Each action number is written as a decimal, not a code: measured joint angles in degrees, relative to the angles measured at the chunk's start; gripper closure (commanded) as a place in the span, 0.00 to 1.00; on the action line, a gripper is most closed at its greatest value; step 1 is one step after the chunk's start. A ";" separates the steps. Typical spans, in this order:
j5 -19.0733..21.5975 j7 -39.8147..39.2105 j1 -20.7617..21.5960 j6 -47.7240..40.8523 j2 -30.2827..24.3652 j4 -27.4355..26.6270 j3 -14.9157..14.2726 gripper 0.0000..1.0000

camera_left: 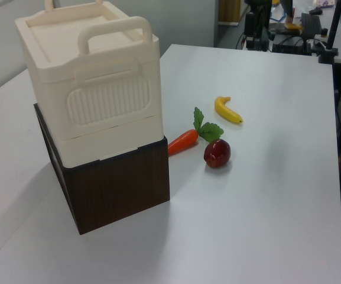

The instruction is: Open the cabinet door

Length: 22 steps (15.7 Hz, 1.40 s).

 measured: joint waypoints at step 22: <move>3.49 -0.25 8.92 13.48 6.32 8.58 1.35 0.00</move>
